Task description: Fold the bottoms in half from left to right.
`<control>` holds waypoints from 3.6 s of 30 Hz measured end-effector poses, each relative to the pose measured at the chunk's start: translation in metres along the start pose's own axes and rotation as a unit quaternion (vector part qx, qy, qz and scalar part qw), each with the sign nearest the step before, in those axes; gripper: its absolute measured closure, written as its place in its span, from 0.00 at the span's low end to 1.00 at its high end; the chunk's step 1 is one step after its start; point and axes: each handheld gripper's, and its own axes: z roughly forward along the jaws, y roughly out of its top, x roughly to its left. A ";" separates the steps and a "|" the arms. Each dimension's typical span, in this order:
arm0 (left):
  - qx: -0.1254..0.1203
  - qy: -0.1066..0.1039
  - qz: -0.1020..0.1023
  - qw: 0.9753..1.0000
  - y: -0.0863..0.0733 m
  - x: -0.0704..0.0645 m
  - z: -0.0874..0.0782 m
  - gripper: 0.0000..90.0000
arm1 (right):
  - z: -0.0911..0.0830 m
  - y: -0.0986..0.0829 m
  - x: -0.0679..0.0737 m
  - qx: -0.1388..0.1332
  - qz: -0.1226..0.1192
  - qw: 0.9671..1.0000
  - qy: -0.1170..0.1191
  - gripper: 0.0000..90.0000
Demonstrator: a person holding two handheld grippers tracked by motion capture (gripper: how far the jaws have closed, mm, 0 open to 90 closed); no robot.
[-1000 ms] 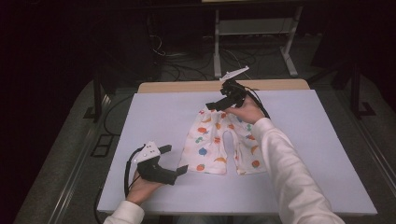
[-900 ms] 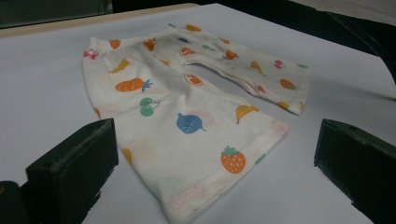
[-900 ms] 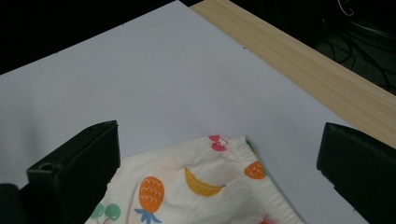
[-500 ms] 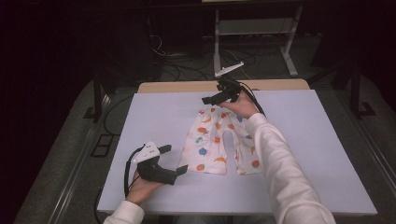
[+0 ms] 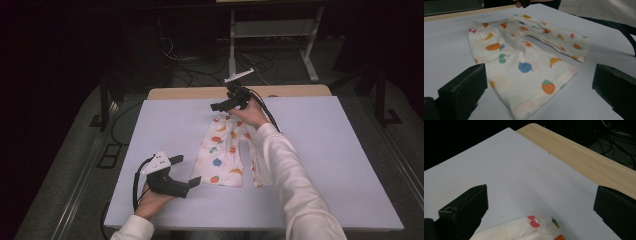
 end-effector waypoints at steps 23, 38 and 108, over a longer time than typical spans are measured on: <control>-0.001 -0.003 0.001 1.000 0.000 0.000 0.000 0.00 | 0.039 -0.024 -0.009 0.043 0.046 0.998 0.010 0.15; 0.000 -0.004 0.001 1.000 0.000 0.000 0.000 0.00 | 0.038 -0.026 -0.011 0.060 0.055 0.997 -0.008 0.53; 0.124 0.026 -0.063 0.990 0.022 0.026 0.009 0.00 | 0.015 -0.041 0.010 0.051 0.089 0.994 -0.046 0.98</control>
